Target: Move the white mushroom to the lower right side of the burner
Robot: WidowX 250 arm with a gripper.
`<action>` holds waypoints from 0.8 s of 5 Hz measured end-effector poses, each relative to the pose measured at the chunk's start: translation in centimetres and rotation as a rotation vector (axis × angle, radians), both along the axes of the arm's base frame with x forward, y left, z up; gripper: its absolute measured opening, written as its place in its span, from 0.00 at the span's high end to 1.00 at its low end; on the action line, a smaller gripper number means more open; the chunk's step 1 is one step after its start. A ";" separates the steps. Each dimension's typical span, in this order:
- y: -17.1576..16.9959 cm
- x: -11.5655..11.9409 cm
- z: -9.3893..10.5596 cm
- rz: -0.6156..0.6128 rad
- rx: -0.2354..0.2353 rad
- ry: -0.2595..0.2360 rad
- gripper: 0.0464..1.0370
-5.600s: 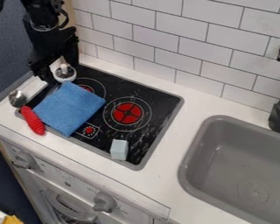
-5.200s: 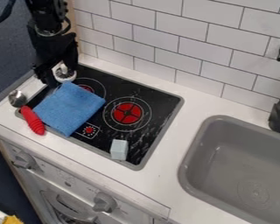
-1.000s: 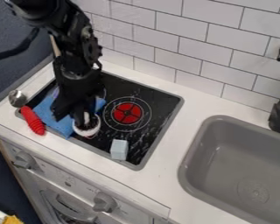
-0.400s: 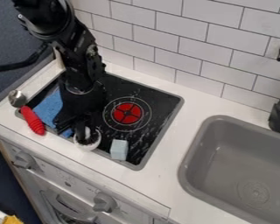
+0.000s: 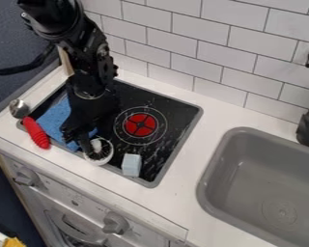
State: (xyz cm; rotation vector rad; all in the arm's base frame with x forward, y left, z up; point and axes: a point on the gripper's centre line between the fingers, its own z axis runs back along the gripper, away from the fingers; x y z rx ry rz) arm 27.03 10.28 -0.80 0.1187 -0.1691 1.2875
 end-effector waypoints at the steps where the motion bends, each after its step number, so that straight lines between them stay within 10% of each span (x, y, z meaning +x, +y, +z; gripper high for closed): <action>1: -0.2 0.2 0.6 -0.004 -0.006 -0.010 0.03; 4: 1.3 0.6 8.4 0.029 0.008 -0.187 0.04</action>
